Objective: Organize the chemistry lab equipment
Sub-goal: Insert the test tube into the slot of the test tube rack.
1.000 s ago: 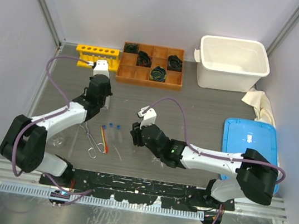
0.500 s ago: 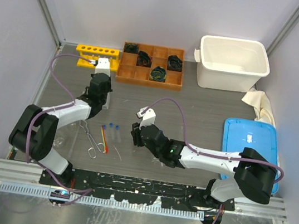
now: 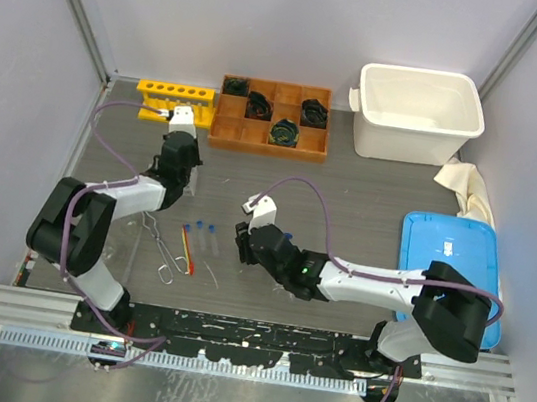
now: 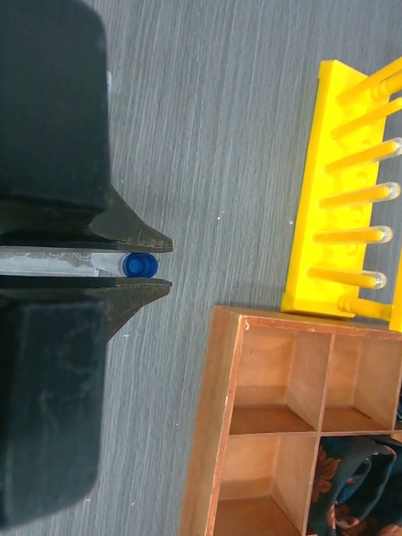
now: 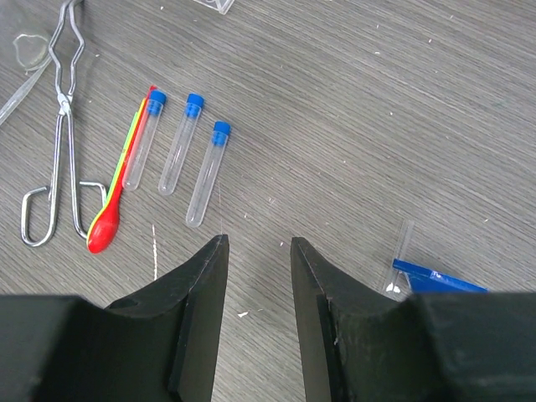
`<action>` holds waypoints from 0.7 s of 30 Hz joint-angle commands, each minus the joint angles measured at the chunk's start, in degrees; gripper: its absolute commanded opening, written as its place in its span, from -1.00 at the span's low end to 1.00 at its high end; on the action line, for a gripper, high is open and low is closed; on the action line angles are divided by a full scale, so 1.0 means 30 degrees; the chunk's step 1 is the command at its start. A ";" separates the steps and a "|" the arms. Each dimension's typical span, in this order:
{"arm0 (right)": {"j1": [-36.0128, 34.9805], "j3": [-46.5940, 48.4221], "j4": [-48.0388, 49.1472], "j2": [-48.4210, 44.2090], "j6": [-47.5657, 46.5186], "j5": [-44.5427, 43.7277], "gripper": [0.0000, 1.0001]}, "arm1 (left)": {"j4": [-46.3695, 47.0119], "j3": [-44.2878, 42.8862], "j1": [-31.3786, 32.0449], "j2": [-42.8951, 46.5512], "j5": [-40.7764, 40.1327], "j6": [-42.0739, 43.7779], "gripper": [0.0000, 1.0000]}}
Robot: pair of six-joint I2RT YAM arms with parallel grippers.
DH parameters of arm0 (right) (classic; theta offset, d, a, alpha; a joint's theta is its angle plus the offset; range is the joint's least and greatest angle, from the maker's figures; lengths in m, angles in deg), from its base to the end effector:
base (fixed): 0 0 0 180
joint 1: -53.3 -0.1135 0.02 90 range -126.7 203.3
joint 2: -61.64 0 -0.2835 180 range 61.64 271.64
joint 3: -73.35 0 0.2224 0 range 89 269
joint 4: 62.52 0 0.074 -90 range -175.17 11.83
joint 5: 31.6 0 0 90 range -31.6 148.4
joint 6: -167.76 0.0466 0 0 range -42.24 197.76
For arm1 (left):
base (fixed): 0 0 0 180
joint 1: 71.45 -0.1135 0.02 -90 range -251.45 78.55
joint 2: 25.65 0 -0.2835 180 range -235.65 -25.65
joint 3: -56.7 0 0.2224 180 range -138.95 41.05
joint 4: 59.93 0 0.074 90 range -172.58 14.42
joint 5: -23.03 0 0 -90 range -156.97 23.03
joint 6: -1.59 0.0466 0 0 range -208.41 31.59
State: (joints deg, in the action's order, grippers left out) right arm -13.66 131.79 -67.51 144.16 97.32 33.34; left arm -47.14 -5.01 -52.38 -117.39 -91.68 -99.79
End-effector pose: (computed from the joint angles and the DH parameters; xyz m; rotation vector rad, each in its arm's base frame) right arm 0.1308 0.2570 0.2474 -0.5772 1.9800 0.4934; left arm 0.3204 -0.0901 0.2511 -0.1710 1.8356 0.0325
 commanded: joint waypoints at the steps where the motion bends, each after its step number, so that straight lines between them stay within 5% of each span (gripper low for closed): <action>1: 0.0105 0.0695 0.0696 0.0031 -0.0222 -0.0574 -0.16 | 0.1709 -0.0112 -0.0074 -0.0316 0.0280 -0.0498 -1.00; 21: 0.0200 0.1092 0.0697 0.0735 -0.0153 -0.0132 -0.16 | 0.1208 0.0452 -0.0087 0.1588 -0.0202 -0.0213 -1.00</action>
State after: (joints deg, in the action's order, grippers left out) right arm -13.27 132.55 -67.51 146.68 97.12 33.29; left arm -46.50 -4.14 -52.40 -116.34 -90.76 -101.01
